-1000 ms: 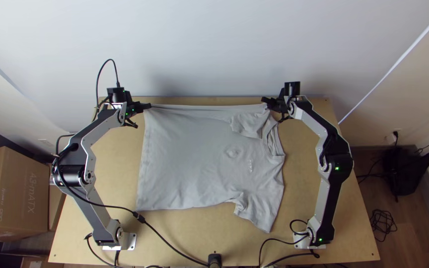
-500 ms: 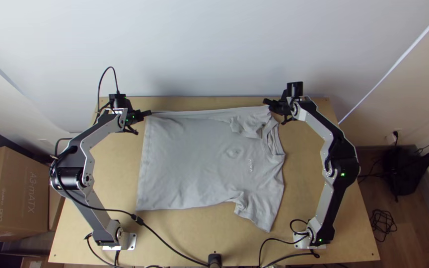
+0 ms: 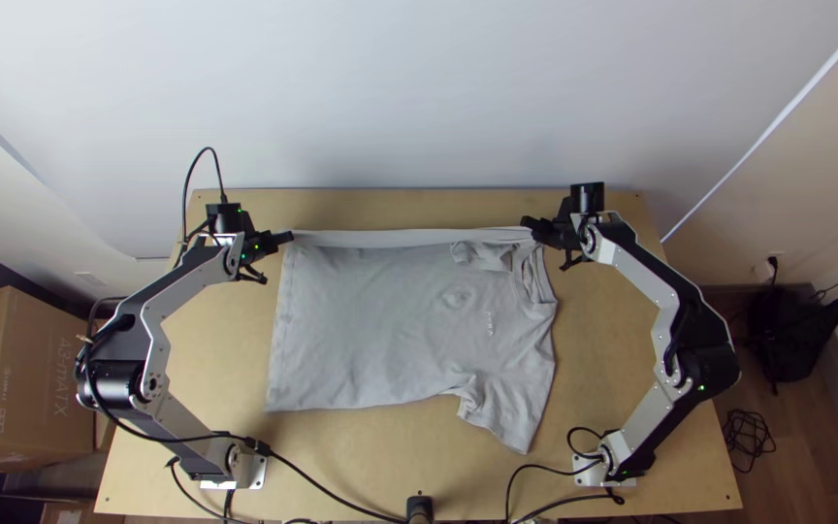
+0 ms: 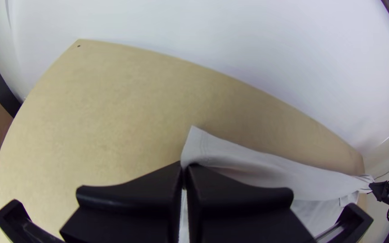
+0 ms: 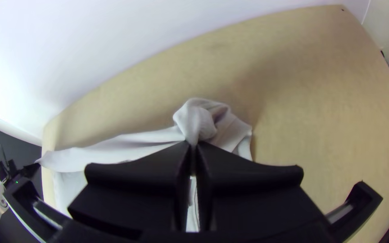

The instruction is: Fold the t-shirt

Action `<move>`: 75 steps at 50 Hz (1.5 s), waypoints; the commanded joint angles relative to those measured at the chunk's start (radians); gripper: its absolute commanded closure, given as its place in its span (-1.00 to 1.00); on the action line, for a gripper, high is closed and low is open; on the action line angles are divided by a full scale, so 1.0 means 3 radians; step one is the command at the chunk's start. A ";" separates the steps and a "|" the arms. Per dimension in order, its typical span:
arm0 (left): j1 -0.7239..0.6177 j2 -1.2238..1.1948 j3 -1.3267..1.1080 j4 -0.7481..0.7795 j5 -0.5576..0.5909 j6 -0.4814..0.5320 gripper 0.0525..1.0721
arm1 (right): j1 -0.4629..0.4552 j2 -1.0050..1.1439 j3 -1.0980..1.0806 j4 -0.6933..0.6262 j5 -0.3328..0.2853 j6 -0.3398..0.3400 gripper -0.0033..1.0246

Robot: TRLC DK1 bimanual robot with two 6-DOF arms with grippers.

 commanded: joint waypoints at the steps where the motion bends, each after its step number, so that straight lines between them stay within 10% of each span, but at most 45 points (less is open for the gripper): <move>1: -0.0028 -0.0161 -0.0223 0.0079 0.0027 -0.0093 0.95 | 0.0017 -0.0201 -0.0294 0.0129 0.0025 0.0025 0.95; 26: -0.0135 -0.0432 -0.0852 0.0283 0.0016 -0.0221 0.94 | -0.0003 -0.0288 -0.0933 0.0584 0.0025 0.0051 0.95; 29: -0.0125 -0.0468 -0.0883 0.0243 0.0016 -0.0231 0.69 | -0.0024 -0.0319 -0.0995 0.0666 0.0035 0.0046 0.91; 36: -0.0084 -0.0693 -0.1057 0.0115 0.0083 -0.0318 -0.18 | -0.0095 -0.0426 -0.1107 0.0661 0.0076 0.0076 -0.46; 44: 0.0013 -0.0893 -0.1062 -0.0207 0.0374 -0.0210 -0.79 | -0.0218 -0.0774 -0.1230 0.0533 0.0060 0.0092 -0.73; 63: 0.0514 -0.1920 -0.1128 -0.0893 0.0666 0.0107 -0.81 | -0.0693 -0.2103 -0.1491 -0.0689 -0.0298 0.0133 -0.79; 75: 0.0673 -0.2401 -0.0919 -0.1521 0.0753 0.0245 -0.81 | -0.0872 -0.2492 -0.1813 -0.1609 -0.0722 -0.0256 -0.89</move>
